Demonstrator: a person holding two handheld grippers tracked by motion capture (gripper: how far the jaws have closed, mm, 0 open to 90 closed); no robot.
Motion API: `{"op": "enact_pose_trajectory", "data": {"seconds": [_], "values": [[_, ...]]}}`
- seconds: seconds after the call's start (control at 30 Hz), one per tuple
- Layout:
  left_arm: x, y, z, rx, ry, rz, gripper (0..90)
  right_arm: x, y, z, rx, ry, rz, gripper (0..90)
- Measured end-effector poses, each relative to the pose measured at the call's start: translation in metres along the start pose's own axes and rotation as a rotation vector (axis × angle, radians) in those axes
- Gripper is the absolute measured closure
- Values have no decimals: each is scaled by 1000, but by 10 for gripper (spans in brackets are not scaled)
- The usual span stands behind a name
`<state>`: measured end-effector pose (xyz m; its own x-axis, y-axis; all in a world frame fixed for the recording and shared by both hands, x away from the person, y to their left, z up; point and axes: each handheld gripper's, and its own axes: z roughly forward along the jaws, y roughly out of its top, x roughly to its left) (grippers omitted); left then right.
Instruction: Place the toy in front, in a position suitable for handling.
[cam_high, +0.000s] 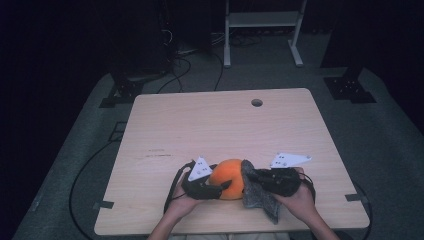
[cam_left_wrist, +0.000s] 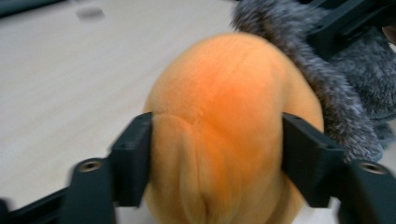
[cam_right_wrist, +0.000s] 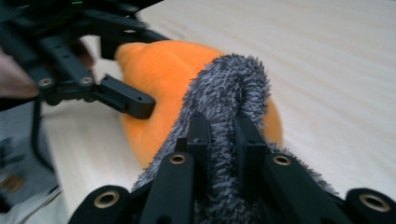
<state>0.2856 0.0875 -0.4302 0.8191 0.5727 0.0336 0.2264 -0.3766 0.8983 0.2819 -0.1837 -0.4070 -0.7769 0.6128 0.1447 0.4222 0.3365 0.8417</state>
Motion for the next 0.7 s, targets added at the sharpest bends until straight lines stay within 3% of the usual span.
{"op": "enact_pose_trajectory", "data": {"seconds": [0.03, 0.07, 0.1, 0.13, 0.23, 0.33, 0.4, 0.47, 0.53, 0.57, 0.6, 0.63, 0.7], "values": [[-8, 2, -1, -87, 52, 78, 381, -2, 4, -5, -33, -37, -2, 789], [-8, 2, -1, -87, 52, 78, 383, -2, 4, -5, -33, -37, -2, 789], [-12, 4, 0, -111, 77, 118, 382, -1, 8, -11, -96, -44, 0, 791], [-14, 4, 2, -123, 80, 144, 382, -1, 8, -11, -96, -44, 0, 791], [-19, -2, 12, -83, 63, 207, 370, 3, 12, -7, -109, -44, -3, 788], [-19, -4, 10, -89, 47, 206, 362, 13, 11, 0, -96, -39, -37, 784], [-22, -5, 9, -88, 43, 239, 361, 23, 16, 0, -103, -6, -92, 783], [-21, -5, 7, -80, 32, 238, 346, 24, 15, 1, -81, -21, -113, 784], [-20, -5, 6, -81, 26, 218, 293, 20, 13, 1, -74, -18, -96, 785], [-16, -6, 3, -89, 19, 167, 274, 8, 9, -2, -56, -34, -54, 787], [-16, -6, 3, -89, 19, 167, 274, 8, 9, -2, -56, -34, -54, 787], [-14, -6, 2, -93, 11, 138, 289, 1, 7, -4, -29, -46, -21, 787], [-17, -5, 4, -92, 15, 163, 328, 1, 9, -7, -31, -46, -14, 789]]}}
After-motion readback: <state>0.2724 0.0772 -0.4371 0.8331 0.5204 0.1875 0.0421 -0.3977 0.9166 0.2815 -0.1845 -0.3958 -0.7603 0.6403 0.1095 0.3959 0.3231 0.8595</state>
